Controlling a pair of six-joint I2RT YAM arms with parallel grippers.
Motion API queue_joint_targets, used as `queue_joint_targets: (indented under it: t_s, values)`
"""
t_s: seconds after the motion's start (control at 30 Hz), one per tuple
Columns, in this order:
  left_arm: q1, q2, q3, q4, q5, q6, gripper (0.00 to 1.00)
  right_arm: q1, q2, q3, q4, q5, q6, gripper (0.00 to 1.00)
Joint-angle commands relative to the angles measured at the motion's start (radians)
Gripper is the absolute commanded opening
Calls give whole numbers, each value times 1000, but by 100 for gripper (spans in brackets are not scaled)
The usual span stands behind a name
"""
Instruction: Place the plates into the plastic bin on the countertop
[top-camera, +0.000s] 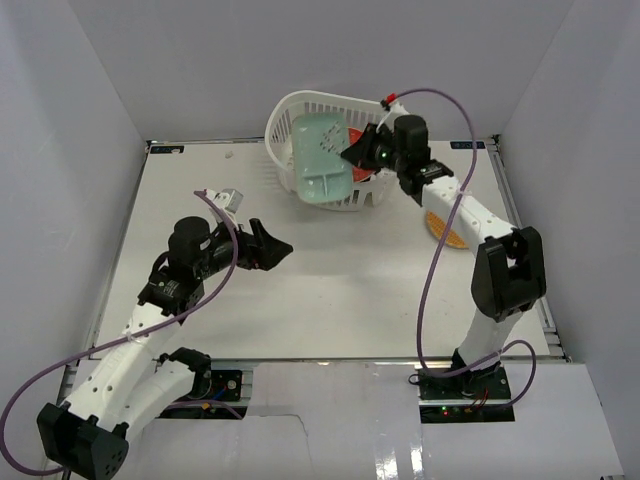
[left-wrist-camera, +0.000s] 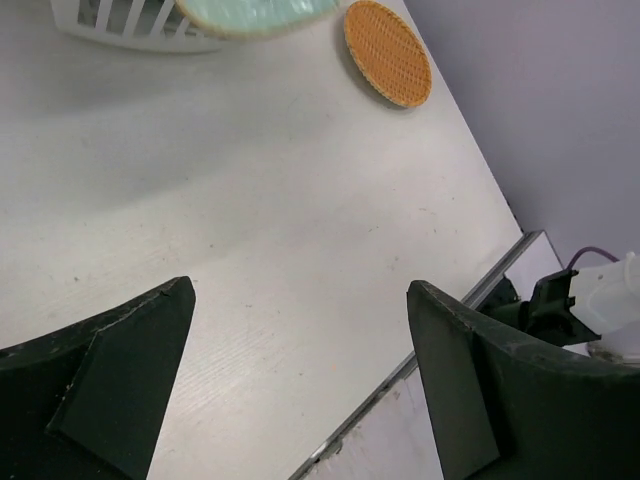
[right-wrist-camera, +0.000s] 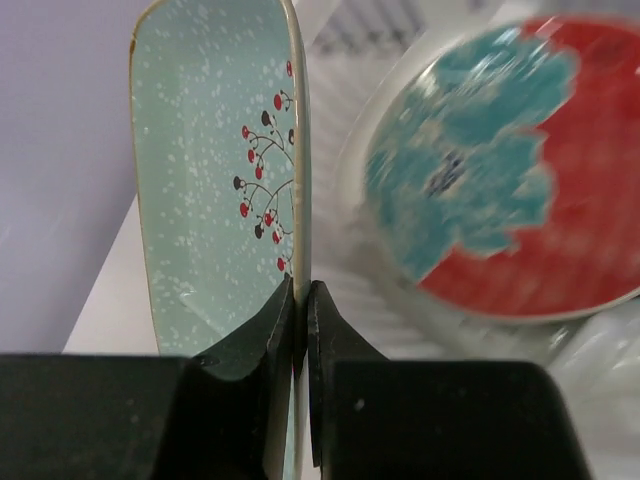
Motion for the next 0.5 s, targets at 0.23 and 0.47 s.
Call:
queue_joint_targets:
  t_s: [0.23, 0.47]
  values:
    - [-79, -74, 15, -84, -208, 174, 98, -181, 319, 520, -8, 41, 115, 8]
    - [-115, -108, 11, -99, -263, 196, 98, -186, 489, 667, -119, 70, 101, 8]
